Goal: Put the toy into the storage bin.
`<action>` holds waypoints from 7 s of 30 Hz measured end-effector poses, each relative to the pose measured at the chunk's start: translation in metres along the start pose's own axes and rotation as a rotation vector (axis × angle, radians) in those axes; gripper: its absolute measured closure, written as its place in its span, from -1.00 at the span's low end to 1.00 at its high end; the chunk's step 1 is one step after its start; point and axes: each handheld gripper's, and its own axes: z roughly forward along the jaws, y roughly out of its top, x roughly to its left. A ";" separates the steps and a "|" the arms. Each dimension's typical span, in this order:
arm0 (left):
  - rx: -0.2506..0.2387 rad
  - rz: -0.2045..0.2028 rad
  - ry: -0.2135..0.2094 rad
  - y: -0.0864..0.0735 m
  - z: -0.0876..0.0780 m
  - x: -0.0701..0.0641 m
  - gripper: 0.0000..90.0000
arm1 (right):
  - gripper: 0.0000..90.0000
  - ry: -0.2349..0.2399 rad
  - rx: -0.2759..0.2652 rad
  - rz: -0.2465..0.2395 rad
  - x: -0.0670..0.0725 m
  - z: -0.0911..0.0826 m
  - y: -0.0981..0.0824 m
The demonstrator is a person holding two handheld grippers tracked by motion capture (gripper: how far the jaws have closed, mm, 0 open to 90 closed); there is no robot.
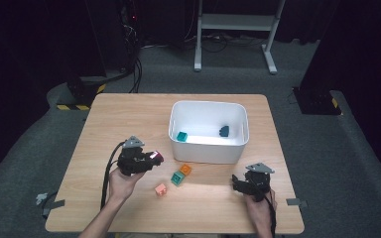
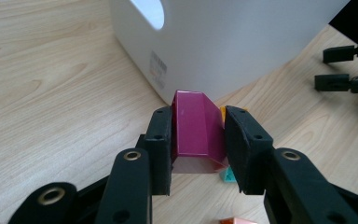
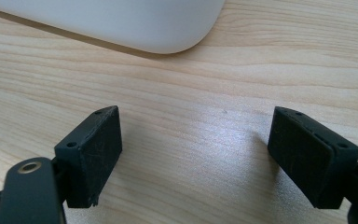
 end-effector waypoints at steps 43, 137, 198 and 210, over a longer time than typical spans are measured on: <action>-0.088 0.067 -0.063 0.093 -0.012 -0.012 0.40 | -0.61 0.000 0.001 0.002 0.000 0.000 0.000; -0.104 0.076 0.020 0.087 0.001 -0.019 -0.20 | -0.62 0.000 0.000 0.000 0.000 0.000 0.000; -0.018 -0.001 0.034 -0.045 -0.015 -0.027 -0.20 | -0.62 0.000 0.000 0.001 0.000 0.000 0.000; 0.011 0.008 0.036 -0.067 -0.002 -0.035 -0.21 | -0.62 0.000 0.000 0.001 0.000 0.000 0.000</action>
